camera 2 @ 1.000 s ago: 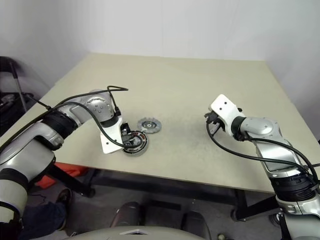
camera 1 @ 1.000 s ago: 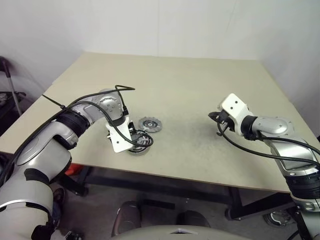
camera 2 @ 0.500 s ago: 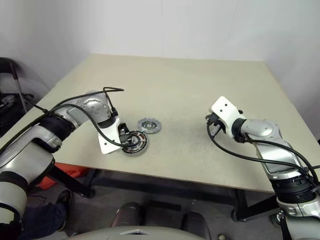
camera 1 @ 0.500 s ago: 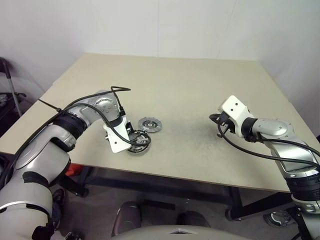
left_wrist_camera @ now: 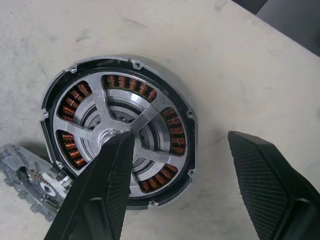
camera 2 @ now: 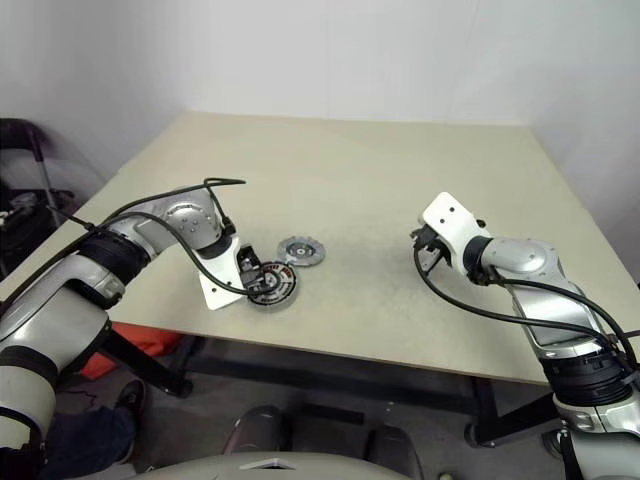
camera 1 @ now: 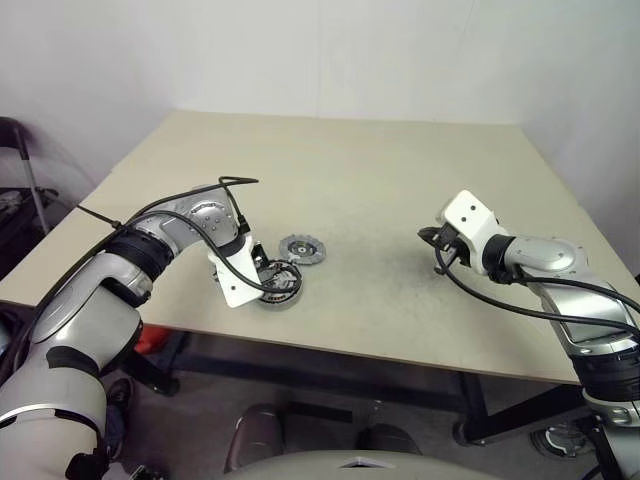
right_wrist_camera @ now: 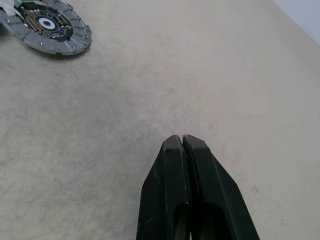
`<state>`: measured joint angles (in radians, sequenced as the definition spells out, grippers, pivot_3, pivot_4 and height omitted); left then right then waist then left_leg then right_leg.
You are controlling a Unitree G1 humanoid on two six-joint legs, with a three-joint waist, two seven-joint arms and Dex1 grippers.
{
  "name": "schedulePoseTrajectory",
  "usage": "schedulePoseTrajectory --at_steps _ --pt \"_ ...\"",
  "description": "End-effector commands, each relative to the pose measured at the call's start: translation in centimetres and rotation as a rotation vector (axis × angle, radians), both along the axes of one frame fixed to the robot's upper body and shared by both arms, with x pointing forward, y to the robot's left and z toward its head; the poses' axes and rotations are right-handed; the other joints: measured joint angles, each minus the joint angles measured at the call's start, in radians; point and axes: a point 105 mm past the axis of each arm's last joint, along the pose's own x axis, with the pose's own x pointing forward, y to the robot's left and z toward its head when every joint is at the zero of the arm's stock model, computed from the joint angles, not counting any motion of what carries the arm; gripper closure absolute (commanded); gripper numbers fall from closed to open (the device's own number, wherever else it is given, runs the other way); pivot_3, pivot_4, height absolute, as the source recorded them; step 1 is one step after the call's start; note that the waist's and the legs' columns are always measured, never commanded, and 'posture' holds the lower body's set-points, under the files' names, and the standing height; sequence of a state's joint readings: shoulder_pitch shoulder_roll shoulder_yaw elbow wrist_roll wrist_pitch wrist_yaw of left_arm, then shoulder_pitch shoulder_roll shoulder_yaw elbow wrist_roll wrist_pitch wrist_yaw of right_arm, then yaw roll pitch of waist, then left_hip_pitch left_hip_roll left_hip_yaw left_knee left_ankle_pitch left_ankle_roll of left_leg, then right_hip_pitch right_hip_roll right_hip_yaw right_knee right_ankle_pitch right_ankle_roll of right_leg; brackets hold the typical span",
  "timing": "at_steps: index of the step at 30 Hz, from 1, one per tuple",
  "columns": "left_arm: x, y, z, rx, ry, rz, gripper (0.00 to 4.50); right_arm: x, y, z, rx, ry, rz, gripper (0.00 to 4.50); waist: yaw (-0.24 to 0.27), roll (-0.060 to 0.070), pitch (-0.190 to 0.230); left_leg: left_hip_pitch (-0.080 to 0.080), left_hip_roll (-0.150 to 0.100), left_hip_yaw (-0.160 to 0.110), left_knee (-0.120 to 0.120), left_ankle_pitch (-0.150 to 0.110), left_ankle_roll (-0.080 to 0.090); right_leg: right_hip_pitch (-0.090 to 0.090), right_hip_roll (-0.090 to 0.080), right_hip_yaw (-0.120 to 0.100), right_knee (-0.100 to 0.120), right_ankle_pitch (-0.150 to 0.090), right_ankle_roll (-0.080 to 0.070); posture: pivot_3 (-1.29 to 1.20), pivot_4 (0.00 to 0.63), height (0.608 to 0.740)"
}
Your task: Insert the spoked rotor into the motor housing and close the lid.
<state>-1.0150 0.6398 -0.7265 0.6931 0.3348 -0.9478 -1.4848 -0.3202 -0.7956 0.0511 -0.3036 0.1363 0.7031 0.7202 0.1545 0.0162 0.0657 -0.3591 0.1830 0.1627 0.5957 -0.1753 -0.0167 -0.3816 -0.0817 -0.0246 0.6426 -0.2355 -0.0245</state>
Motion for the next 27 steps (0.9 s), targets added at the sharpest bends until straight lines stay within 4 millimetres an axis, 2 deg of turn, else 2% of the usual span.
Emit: schedulePoseTrajectory --at_steps 1,6,18,21,25,27 --pt "0.5 0.55 -1.23 0.037 -0.017 0.029 1.39 0.36 0.28 1.48 -0.006 -0.057 0.013 4.5 0.001 0.001 0.0 0.001 0.0 0.0 0.0 0.0 0.0 0.001 -0.001 0.0 0.0 0.0 0.0 0.0 0.0 0.74" --pt "1.01 0.63 -1.35 0.034 -0.048 0.03 1.39 0.17 0.3 1.37 -0.008 -0.052 0.018 4.5 -0.001 -0.001 0.0 0.012 -0.003 0.0 -0.001 0.0 0.0 0.012 -0.007 -0.001 -0.002 -0.002 0.004 0.0 0.0 0.74" --pt "0.81 0.82 -1.71 0.036 -0.03 0.029 1.39 0.33 0.46 1.56 -0.008 -0.053 0.025 4.5 -0.004 -0.001 0.0 0.011 -0.008 -0.001 -0.002 0.0 0.0 0.013 -0.011 -0.003 -0.018 -0.002 0.006 0.0 0.0 0.74" --pt "0.7 0.82 -1.65 0.04 -0.015 0.032 1.96 0.39 0.43 1.61 -0.007 -0.054 0.023 4.5 -0.003 -0.001 0.0 0.011 -0.008 -0.001 -0.002 0.0 0.0 0.013 -0.011 -0.003 -0.017 -0.002 0.006 0.0 0.0 0.74" --pt "0.84 0.7 -1.57 0.039 -0.021 0.033 3.23 0.39 0.32 1.57 -0.009 -0.054 0.02 4.5 -0.002 0.003 -0.007 0.012 -0.007 -0.001 -0.004 0.0 0.0 0.013 -0.011 -0.003 -0.016 -0.001 0.006 0.0 0.0 0.74" --pt "0.88 0.72 -1.57 0.041 -0.023 0.032 3.23 0.37 0.3 1.55 -0.01 -0.054 0.02 4.5 0.001 0.003 -0.007 0.012 -0.008 0.0 -0.006 -0.001 0.001 0.012 -0.011 -0.003 -0.014 -0.001 0.006 0.0 0.0 0.74"
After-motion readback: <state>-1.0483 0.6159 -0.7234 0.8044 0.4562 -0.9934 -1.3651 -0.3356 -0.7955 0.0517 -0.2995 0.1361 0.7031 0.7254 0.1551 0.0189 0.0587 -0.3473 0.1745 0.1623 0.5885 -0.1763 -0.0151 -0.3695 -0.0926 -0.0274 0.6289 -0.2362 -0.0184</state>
